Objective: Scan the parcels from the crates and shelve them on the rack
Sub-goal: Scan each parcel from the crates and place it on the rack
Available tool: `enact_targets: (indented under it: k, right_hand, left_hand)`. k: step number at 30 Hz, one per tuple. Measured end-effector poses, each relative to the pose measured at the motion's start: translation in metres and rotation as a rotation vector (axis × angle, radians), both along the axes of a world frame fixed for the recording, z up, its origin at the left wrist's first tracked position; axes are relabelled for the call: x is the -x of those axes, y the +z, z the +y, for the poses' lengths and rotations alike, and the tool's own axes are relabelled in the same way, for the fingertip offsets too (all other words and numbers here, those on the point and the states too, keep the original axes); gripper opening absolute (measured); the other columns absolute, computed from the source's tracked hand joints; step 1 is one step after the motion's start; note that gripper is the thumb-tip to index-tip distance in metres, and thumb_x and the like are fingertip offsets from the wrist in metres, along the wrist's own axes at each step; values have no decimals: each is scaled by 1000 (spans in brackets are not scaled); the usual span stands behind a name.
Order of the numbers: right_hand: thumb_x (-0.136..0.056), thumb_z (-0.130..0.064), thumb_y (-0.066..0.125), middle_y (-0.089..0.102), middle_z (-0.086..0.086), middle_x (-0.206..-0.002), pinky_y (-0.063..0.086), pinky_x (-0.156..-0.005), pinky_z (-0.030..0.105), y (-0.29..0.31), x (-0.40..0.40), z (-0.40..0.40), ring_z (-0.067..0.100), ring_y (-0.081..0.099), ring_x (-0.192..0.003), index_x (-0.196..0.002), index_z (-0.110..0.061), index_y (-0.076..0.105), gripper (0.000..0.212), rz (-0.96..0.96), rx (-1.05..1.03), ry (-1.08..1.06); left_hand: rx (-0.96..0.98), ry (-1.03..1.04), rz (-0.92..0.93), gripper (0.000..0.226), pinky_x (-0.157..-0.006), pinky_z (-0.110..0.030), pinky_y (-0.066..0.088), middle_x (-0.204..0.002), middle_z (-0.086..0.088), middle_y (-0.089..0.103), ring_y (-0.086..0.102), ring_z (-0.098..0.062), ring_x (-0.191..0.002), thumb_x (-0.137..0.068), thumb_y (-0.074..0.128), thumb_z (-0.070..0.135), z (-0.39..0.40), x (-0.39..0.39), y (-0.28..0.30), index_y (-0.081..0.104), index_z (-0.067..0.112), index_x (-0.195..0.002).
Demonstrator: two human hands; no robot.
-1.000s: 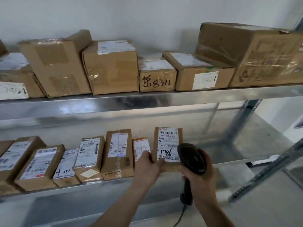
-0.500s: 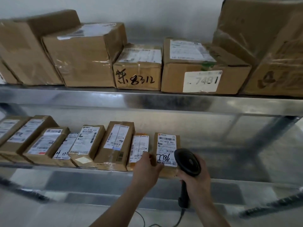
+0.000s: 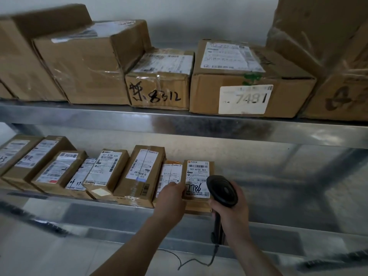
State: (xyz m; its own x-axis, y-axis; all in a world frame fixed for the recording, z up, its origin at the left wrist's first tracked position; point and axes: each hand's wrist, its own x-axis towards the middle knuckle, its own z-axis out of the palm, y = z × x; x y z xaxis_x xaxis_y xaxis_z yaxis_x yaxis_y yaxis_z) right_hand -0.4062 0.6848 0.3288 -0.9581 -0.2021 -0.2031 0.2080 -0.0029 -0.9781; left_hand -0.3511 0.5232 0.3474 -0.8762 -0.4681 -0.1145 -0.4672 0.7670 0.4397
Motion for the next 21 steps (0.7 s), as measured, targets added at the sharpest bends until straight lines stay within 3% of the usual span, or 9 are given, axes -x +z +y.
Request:
enact_targets:
  k: [7,10,12,17,21]
  right_hand:
    - [-57,-19,85,73,3,-103,56,-84,68,2,5,-4,44,68,-98,-113,-48,65,66,26,-3,24]
    - [-58,-15,88,72,-5,-107,54,-89,68,7,0,-1,38,69,-99,-112,-54,63,71,66,-24,-9]
    - [-65,-5,91,70,-17,-110,56,-94,59,13,-7,2,26,69,-105,-115,-56,60,78,104,-45,-38]
    - [-68,7,87,65,-19,-118,47,-110,42,28,-26,6,-12,58,-111,-141,-25,53,87,168,-104,-28]
    - [-69,5,87,65,-17,-121,46,-106,33,40,-45,-5,-7,59,-113,-141,-26,54,85,214,-124,50]
  left_hand:
    - [35,-19,16,29,-83,-27,52,-108,-2,64,60,-17,-96,-96,60,13,-9,6,-3,67,22,-123]
    - [16,-27,27,41,-86,-29,53,-110,0,63,60,-16,-99,-92,62,8,-11,1,-2,64,26,-129]
    - [10,-16,42,50,-89,-29,54,-114,2,62,59,-15,-104,-88,66,7,-15,-4,1,60,29,-133]
    - [98,-12,90,49,-92,-28,52,-130,6,55,54,-14,-117,-90,71,24,-26,-23,4,56,30,-136]
    - [242,-34,92,59,-108,-35,43,-147,6,44,37,-18,-135,-88,72,41,-36,-46,12,50,33,-142]
